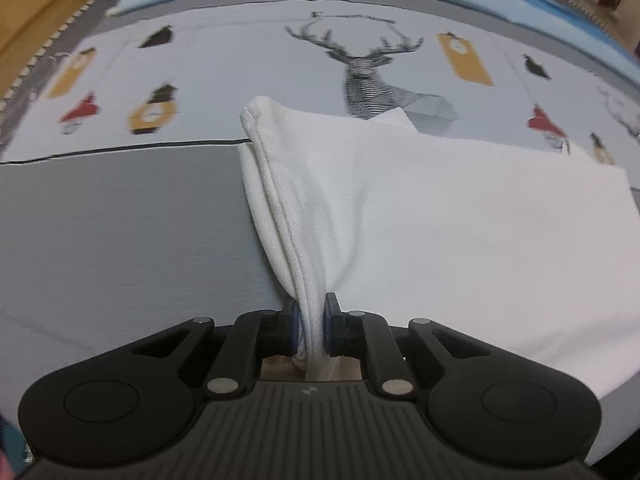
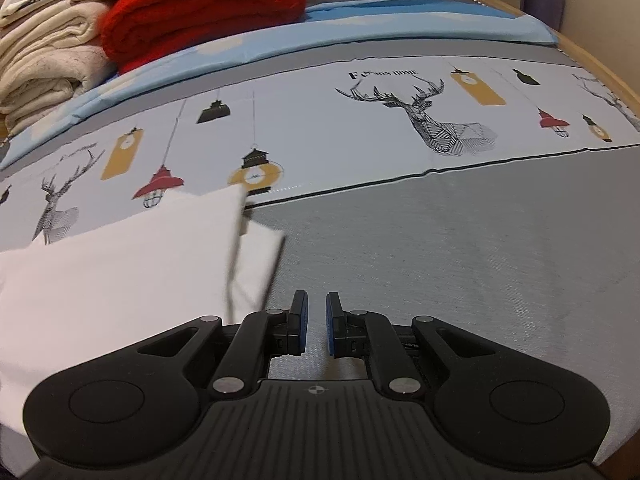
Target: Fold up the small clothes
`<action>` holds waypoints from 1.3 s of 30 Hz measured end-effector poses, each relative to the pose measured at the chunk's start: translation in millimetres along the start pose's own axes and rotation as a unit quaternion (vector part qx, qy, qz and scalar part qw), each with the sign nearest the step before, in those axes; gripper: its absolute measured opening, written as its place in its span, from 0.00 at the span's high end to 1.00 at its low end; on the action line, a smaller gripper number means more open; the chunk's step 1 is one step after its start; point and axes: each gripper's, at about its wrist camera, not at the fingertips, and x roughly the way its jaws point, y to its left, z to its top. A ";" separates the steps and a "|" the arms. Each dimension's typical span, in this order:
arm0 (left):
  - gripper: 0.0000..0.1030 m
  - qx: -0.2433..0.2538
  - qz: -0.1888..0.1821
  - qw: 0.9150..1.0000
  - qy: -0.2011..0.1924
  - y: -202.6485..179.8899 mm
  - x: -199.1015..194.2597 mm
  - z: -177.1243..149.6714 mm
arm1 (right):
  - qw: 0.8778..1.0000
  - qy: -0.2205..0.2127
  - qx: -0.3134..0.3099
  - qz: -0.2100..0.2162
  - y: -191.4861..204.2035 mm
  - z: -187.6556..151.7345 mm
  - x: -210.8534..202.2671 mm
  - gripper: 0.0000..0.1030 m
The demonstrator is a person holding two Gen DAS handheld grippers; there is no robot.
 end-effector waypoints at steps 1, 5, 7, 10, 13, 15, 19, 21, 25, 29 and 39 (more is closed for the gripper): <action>0.88 -0.001 0.004 1.000 0.000 3.4 -2.5 -0.1 | 1.000 -0.001 0.001 0.002 0.0 0.4 -0.8 0.91; 0.88 -0.025 -0.017 0.999 -0.012 12.8 -15.3 1.5 | 1.000 -0.009 0.009 0.012 -3.1 2.7 -5.0 0.91; 0.88 -0.031 -0.030 0.999 -0.025 10.3 -25.4 3.8 | 1.000 -0.014 0.011 0.017 -5.6 4.1 -8.0 0.91; 0.89 -0.029 -0.060 0.997 -0.048 -3.0 -41.5 8.7 | 0.999 -0.026 0.013 0.026 -10.5 7.6 -14.0 0.91; 0.89 -0.032 -0.115 0.991 -0.066 -26.2 -57.6 15.4 | 0.999 -0.037 0.015 0.035 -17.2 10.7 -19.9 0.91; 0.89 -0.030 -0.151 0.985 -0.078 -46.3 -66.7 20.1 | 0.998 -0.039 0.015 0.037 -21.8 12.8 -21.5 0.91; 0.89 -0.034 -0.226 0.970 -0.085 -92.2 -73.9 29.8 | 0.998 -0.042 0.010 0.034 -29.6 15.2 -23.0 0.91; 0.89 -0.033 -0.262 0.961 -0.078 -123.3 -70.7 35.2 | 0.999 -0.042 0.008 0.029 -31.8 16.3 -22.4 0.91; 0.88 -0.027 -0.320 0.945 -0.070 -181.7 -63.9 40.6 | 0.999 -0.039 0.013 0.027 -34.6 18.7 -20.4 0.91; 0.59 -0.003 -0.378 0.923 -0.068 -207.4 -67.4 40.6 | 0.999 -0.034 0.017 0.033 -31.4 18.3 -18.0 0.91; 0.54 -0.002 -0.251 0.967 -0.030 -141.3 -59.5 29.7 | 0.984 0.046 0.062 0.163 14.4 16.0 15.2 0.71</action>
